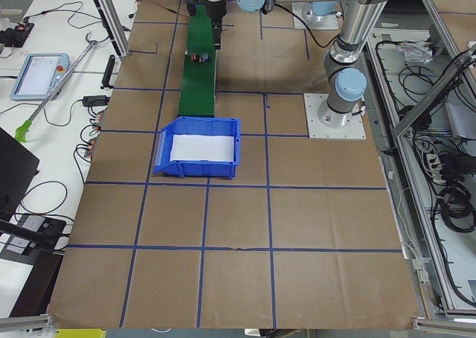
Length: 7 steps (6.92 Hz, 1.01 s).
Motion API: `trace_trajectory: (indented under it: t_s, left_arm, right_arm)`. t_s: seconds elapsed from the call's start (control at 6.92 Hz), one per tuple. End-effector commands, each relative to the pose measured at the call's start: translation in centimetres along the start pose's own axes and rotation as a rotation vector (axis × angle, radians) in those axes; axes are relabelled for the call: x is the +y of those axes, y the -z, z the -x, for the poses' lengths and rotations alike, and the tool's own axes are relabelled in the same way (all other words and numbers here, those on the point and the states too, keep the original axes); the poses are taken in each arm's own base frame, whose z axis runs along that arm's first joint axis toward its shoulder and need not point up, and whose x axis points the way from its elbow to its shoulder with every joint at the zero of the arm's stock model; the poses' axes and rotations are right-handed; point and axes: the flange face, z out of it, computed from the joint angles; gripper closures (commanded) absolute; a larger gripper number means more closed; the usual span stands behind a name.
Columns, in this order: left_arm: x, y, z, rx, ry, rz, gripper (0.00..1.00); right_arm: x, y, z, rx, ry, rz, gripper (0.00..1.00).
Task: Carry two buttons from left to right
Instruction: 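Carry the yellow button into the far blue bin and release it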
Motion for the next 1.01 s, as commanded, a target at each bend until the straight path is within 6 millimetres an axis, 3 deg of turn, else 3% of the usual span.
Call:
trace_trajectory:
  t_s: [0.0,0.14,0.43,0.72,0.87]
  left_arm:
    - [0.0,0.0,0.0,0.0,0.002,-0.001,0.0]
    - [0.0,0.0,0.0,0.0,0.003,-0.001,0.0]
    - [0.0,0.0,0.0,0.0,0.003,-0.001,0.0]
    - [0.1,0.0,0.0,0.0,0.005,-0.001,0.0]
    - [0.1,0.0,0.0,0.0,0.005,-0.001,0.0]
  right_arm:
    - [1.5,1.8,-10.1,0.009,-0.002,0.025,0.97]
    - [2.9,1.0,-13.2,0.004,-0.011,0.047,0.97]
    - [6.6,-3.1,-16.2,-0.014,-0.003,0.078,0.97]
    - [8.2,-8.3,-18.8,-0.036,0.002,0.034,0.96]
    - [8.1,-10.5,-18.9,-0.064,0.003,0.036,0.95]
